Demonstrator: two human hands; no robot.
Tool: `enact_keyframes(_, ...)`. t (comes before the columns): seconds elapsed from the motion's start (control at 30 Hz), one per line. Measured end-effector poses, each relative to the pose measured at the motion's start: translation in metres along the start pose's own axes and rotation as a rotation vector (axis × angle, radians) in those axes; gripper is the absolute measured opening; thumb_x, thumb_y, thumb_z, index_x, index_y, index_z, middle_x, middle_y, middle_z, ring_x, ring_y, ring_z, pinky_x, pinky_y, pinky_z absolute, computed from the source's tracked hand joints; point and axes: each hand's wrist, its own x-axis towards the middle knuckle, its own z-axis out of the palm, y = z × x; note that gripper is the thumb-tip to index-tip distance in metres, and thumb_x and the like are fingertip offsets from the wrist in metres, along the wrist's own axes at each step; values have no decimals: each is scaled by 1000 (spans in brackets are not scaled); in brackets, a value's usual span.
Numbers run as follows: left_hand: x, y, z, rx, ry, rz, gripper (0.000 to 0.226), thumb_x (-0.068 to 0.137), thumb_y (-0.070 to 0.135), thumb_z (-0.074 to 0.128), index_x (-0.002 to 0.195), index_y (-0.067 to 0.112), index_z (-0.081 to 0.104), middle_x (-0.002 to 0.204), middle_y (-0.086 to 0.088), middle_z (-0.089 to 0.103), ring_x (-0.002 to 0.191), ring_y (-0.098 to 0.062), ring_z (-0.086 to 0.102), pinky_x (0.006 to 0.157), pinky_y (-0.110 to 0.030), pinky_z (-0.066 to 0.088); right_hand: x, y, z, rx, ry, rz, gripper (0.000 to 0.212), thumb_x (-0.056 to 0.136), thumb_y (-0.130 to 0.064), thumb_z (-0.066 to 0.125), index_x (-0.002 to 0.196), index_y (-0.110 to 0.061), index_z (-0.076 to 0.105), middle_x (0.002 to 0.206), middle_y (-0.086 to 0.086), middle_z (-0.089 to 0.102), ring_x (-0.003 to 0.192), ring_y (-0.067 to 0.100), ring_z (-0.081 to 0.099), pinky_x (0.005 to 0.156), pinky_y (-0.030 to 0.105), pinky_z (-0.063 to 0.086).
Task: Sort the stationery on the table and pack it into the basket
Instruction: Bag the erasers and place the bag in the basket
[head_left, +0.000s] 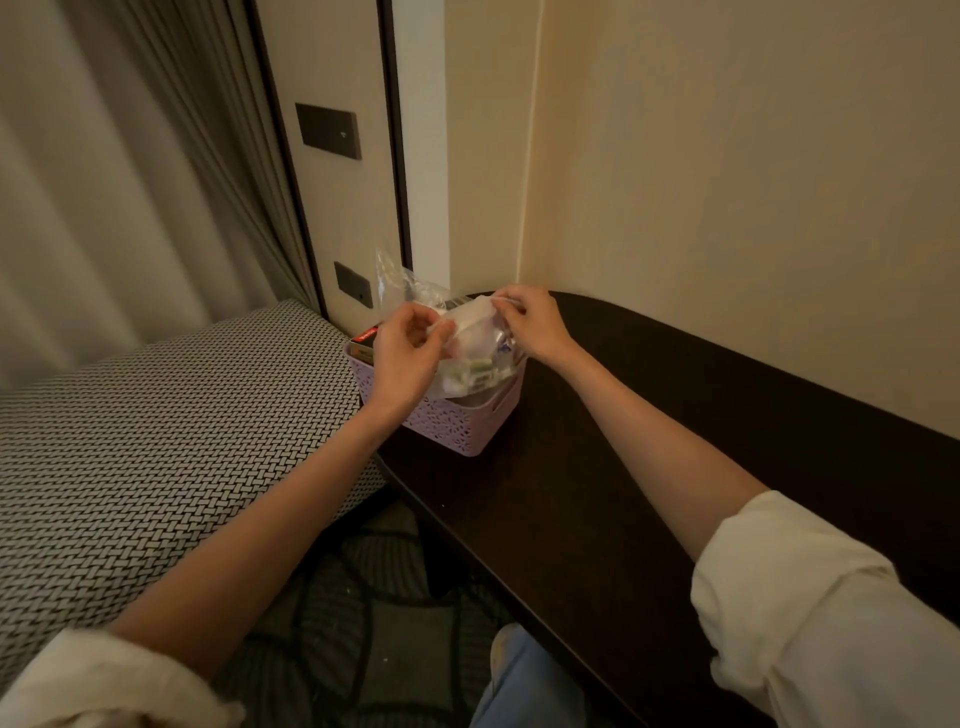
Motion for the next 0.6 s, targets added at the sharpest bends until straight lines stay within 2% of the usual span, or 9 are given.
enact_keyframes(0.07, 1, -6, -3, 56, -35, -34, 11, 88, 8, 68, 88, 0, 59, 81, -18, 65, 73, -28, 67, 64, -32, 57, -1, 3, 3, -8, -2, -6, 21, 96, -11, 53, 95, -2, 72, 87, 11, 71, 81, 17, 64, 74, 28, 48)
enact_keyframes(0.2, 0, -12, -9, 284, -161, -91, 11, 83, 17, 73, 84, 10, 65, 80, -6, 68, 74, -22, 65, 66, -31, 53, -8, 12, 3, -133, -42, -110, 19, 95, -11, 56, 94, -1, 73, 93, 11, 69, 85, 18, 61, 73, 25, 49)
enact_keyframes(0.27, -3, -8, -9, 406, -217, -118, 11, 82, 19, 73, 83, 15, 63, 76, 3, 64, 72, -16, 61, 59, -17, 47, -12, 17, 3, -223, -9, -143, 18, 94, -16, 59, 99, -6, 74, 96, 8, 59, 88, 14, 52, 74, 26, 42)
enact_keyframes(0.3, -5, -5, -8, 455, -232, -118, 11, 82, 20, 72, 83, 16, 62, 76, 5, 62, 72, -15, 59, 57, -15, 42, -13, 18, 3, -248, 9, -127, 19, 94, -19, 59, 104, -11, 73, 98, 5, 55, 88, 12, 49, 73, 26, 40)
enact_keyframes(0.37, -7, 2, -3, 540, -251, -98, 15, 80, 23, 70, 85, 14, 60, 80, 0, 62, 77, -20, 59, 60, -23, 41, -16, 20, 2, -279, 15, -98, 20, 95, -22, 58, 106, -16, 73, 96, 4, 51, 84, 14, 49, 72, 28, 41)
enact_keyframes(0.4, -8, 5, 0, 595, -259, -87, 20, 80, 27, 69, 88, 12, 58, 84, -3, 61, 79, -22, 58, 60, -28, 40, -17, 21, 1, -293, 14, -89, 20, 95, -22, 57, 104, -16, 74, 95, 4, 51, 84, 16, 51, 72, 30, 42)
enact_keyframes(0.47, -11, 9, 6, 702, -288, -71, 35, 80, 40, 67, 96, 10, 56, 93, -5, 58, 81, -21, 54, 60, -27, 36, -20, 22, 0, -286, 31, -75, 20, 95, -20, 56, 98, -11, 74, 95, 6, 55, 85, 17, 54, 76, 31, 44)
enact_keyframes(0.53, -13, 7, 12, 778, -317, -46, 58, 76, 51, 69, 112, 8, 53, 106, -7, 56, 92, -23, 55, 68, -27, 40, -24, 22, 0, -250, 50, -61, 17, 95, -15, 56, 98, -7, 71, 96, 6, 58, 86, 13, 55, 80, 29, 45)
enact_keyframes(0.6, -16, 2, 15, 834, -309, -13, 70, 72, 53, 74, 120, 7, 49, 116, -10, 54, 100, -26, 55, 72, -29, 42, -28, 22, 0, -204, 40, -65, 12, 94, -11, 56, 97, -7, 66, 95, 2, 58, 87, 12, 55, 82, 29, 47)
